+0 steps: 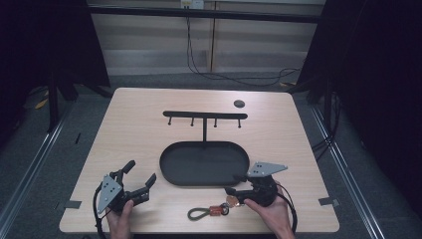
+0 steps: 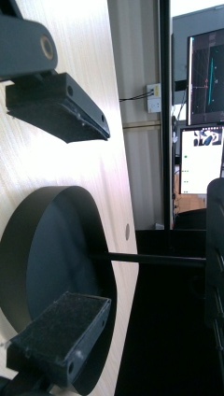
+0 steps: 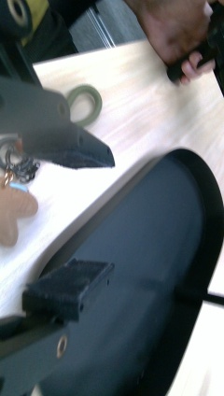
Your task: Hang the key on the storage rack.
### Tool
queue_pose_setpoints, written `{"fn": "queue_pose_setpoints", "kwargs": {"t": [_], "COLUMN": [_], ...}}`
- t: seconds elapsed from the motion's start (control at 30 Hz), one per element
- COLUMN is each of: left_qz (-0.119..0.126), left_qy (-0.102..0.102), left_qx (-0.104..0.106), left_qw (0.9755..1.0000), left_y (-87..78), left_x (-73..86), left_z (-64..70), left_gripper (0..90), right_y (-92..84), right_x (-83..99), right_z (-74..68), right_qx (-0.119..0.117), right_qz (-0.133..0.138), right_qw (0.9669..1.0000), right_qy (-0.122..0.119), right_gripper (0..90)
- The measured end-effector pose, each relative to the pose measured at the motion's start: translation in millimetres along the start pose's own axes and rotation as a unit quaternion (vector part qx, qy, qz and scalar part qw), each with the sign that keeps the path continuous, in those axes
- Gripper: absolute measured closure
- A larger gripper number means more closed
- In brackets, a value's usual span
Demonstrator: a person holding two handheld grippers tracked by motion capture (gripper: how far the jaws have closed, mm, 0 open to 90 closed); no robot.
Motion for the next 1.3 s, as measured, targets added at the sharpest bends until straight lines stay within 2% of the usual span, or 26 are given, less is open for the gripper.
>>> {"fn": "queue_pose_setpoints", "kwargs": {"t": [0.07, 0.1, 0.17, 0.23, 0.3, 0.37, 0.4, 0.5, 0.57, 0.6, 0.63, 0.67, 0.7, 0.8, 0.83, 0.87, 0.93, 1.03, 1.07, 1.1, 1.13, 1.17, 1.2, 1.23, 1.27, 1.3], "left_qz": [0.000, -0.001, -0.001, -0.001, 0.000, 0.000, 0.000, 0.000, 0.000, 0.000, 0.000, 0.000, 0.000, 0.000, 0.000, 0.000, 0.000, 0.000, 0.000, 0.000, 0.000, 0.000, 0.000, 0.000, 0.000, 0.000], "left_qy": [0.000, 0.001, -0.001, 0.001, 0.000, 0.000, 0.000, 0.000, 0.000, 0.000, 0.000, 0.000, 0.000, 0.000, 0.000, 0.000, 0.000, 0.000, 0.000, 0.000, 0.000, 0.000, 0.000, 0.000, 0.000, 0.000], "left_qx": [0.000, 0.002, 0.003, 0.003, 0.000, 0.000, 0.000, 0.000, 0.000, 0.000, 0.000, 0.001, 0.001, 0.001, 0.001, 0.001, 0.001, 0.001, 0.001, 0.001, 0.001, 0.001, 0.002, 0.002, 0.002, 0.002], "left_qw": [1.0000, 1.0000, 1.0000, 1.0000, 1.0000, 1.0000, 1.0000, 1.0000, 1.0000, 1.0000, 1.0000, 1.0000, 1.0000, 1.0000, 1.0000, 1.0000, 1.0000, 1.0000, 1.0000, 1.0000, 1.0000, 1.0000, 1.0000, 1.0000, 1.0000, 1.0000], "left_y": [0.0, 0.2, 0.3, 0.2, 0.0, -0.1, -0.1, -0.1, -0.1, -0.1, -0.1, -0.1, -0.1, 0.0, 0.0, 0.0, -0.1, 0.0, 0.0, 0.0, 0.0, 0.0, 0.0, 0.0, 0.0, 0.0], "left_x": [0.0, 0.0, 0.3, 0.2, 0.0, 0.0, 0.0, 0.0, 0.0, 0.0, 0.0, 0.0, 0.0, 0.0, 0.0, 0.0, 0.0, 0.0, 0.0, 0.0, 0.0, 0.0, 0.0, 0.0, 0.0, 0.0], "left_z": [-0.1, 0.2, 0.7, 0.5, 0.0, 0.1, 0.1, 0.1, 0.1, 0.2, 0.2, 0.2, 0.2, 0.2, 0.2, 0.2, 0.3, 0.3, 0.3, 0.3, 0.3, 0.3, 0.3, 0.3, 0.3, 0.4], "left_gripper": [15.7, 15.8, 15.7, 15.8, 15.7, 15.8, 15.8, 15.7, 15.8, 15.8, 15.8, 15.8, 15.8, 15.8, 15.8, 15.8, 15.8, 15.7, 15.7, 15.8, 15.8, 15.8, 15.8, 15.8, 15.8, 15.7], "right_y": [4.1, 9.2, 11.2, 18.2, 19.6, 25.4, 25.4, 31.9, 32.7, 36.8, 36.8, 37.4, 41.4, 44.5, 44.5, 47.2, 47.3, 51.9, 54.7, 56.8, 56.8, 58.5, 63.6, 65.8, 65.8, 68.8], "right_x": [-1.5, -2.8, -2.8, -3.6, -3.7, -2.8, -2.8, -6.2, -6.8, -8.3, -8.3, -8.1, -7.8, -6.2, -6.2, -6.9, -7.0, -9.0, -8.8, -8.6, -8.6, -8.1, -6.4, -5.2, -5.2, -2.7], "right_z": [-4.3, -9.5, -11.0, -17.9, -19.8, -25.2, -25.2, -31.8, -33.0, -35.5, -35.5, -36.4, -36.9, -40.6, -40.6, -44.3, -45.8, -51.0, -55.5, -57.1, -57.1, -59.0, -60.5, -60.9, -60.9, -60.4], "right_qx": [-0.012, -0.028, -0.032, -0.057, -0.066, -0.087, -0.087, -0.099, -0.102, -0.107, -0.107, -0.110, -0.119, -0.130, -0.130, -0.145, -0.148, -0.161, -0.170, -0.175, -0.175, -0.182, -0.190, -0.195, -0.195, -0.198], "right_qz": [-0.008, -0.019, -0.026, -0.056, -0.062, -0.085, -0.085, -0.107, -0.112, -0.124, -0.124, -0.131, -0.144, -0.166, -0.166, -0.174, -0.181, -0.194, -0.206, -0.211, -0.211, -0.218, -0.228, -0.233, -0.233, -0.245], "right_qw": [0.9999, 0.9994, 0.9990, 0.9966, 0.9957, 0.9920, 0.9920, 0.9878, 0.9868, 0.9842, 0.9842, 0.9828, 0.9795, 0.9735, 0.9735, 0.9689, 0.9675, 0.9615, 0.9565, 0.9538, 0.9538, 0.9509, 0.9460, 0.9436, 0.9436, 0.9395], "right_qy": [-0.006, -0.012, -0.013, -0.017, -0.020, -0.032, -0.032, -0.056, -0.058, -0.068, -0.068, -0.070, -0.077, -0.087, -0.087, -0.099, -0.097, -0.110, -0.118, -0.123, -0.123, -0.124, -0.130, -0.132, -0.132, -0.135], "right_gripper": [46.5, 48.4, 48.6, 48.8, 48.7, 50.3, 50.3, 53.8, 54.7, 55.3, 55.3, 55.3, 55.4, 59.7, 59.7, 62.8, 63.8, 68.1, 70.2, 71.5, 71.5, 72.3, 73.6, 72.8, 72.8, 73.2]}}
Point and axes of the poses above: each handheld gripper's, and its own axes: y roughly forward along the jaws, x roughly out of its underside, z roughly to its right, the point moved 10 cm from there along y, roughly forward along the jaws, and after that the axes turned 14 degrees about -y, right-handed, at the moved point
